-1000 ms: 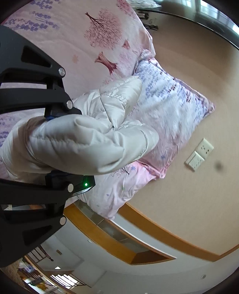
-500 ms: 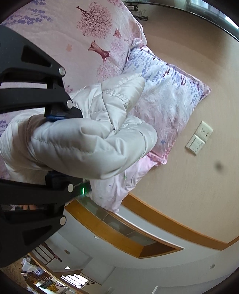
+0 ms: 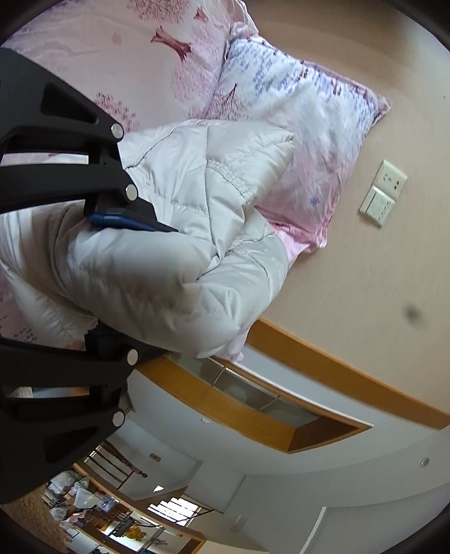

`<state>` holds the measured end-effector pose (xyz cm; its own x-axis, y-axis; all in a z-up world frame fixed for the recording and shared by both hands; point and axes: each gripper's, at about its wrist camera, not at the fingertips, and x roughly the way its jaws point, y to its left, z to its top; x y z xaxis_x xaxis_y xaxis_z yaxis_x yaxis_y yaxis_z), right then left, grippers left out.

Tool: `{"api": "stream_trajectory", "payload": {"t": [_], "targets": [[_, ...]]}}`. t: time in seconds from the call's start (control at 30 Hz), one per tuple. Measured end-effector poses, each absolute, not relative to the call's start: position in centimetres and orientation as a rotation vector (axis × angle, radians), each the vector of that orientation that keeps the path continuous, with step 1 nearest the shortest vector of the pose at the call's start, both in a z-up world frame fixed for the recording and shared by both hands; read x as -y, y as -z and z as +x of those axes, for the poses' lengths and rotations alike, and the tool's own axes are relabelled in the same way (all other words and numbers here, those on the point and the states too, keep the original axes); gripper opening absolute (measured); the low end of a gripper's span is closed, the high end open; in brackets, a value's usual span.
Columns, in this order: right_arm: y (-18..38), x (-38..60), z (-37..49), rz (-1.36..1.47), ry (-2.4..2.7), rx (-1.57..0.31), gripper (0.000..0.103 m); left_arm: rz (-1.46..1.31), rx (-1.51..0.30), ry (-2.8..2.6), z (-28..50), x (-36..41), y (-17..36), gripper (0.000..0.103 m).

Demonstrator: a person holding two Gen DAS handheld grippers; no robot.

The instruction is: Fold large clothes

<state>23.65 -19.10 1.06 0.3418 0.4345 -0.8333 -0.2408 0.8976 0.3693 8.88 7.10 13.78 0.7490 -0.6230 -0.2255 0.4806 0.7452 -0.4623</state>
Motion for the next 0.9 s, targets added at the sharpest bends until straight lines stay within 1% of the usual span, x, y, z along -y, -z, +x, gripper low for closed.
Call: {"api": "stream_trajectory", "payload": {"t": [0.13,0.2,0.3,0.43,0.5,0.57,0.6,0.67,0.9], "targets": [[0.0,21.8,23.2,0.208,-0.381,-1.165,0.020,-0.392,-0.385,0.648,9.1,-5.7,-13.9,0.042],[1.7,22.6,24.1,0.248,-0.386,-1.207,0.020,-0.394,-0.386,0.667,9.2,-4.9,-14.0,0.042],[3.5,22.6,25.0,0.269,-0.412,-1.216,0.019,-0.396,-0.394,0.697,9.4,-3.3,-13.9,0.042],[2.5,24.2,24.2,0.326,-0.447,-1.164,0.020,-0.384,-0.419,0.746,9.7,-0.8,-13.6,0.043],[0.4,26.4,22.3,0.352,-0.427,-1.080,0.024,-0.365,-0.439,0.770,9.8,0.9,-13.5,0.043],[-1.1,28.8,20.7,0.386,-0.379,-1.000,0.042,-0.346,-0.448,0.787,9.9,2.2,-13.4,0.043],[-1.6,30.2,20.0,0.404,-0.349,-0.967,0.046,-0.340,-0.453,0.795,10.0,2.8,-13.3,0.043],[-2.4,32.9,18.7,0.445,-0.294,-0.921,0.047,-0.333,-0.468,0.814,10.4,4.0,-13.1,0.043],[-2.5,39.1,16.5,0.572,-0.180,-0.876,0.047,-0.325,-0.523,0.838,11.6,7.4,-11.7,0.043]]}}
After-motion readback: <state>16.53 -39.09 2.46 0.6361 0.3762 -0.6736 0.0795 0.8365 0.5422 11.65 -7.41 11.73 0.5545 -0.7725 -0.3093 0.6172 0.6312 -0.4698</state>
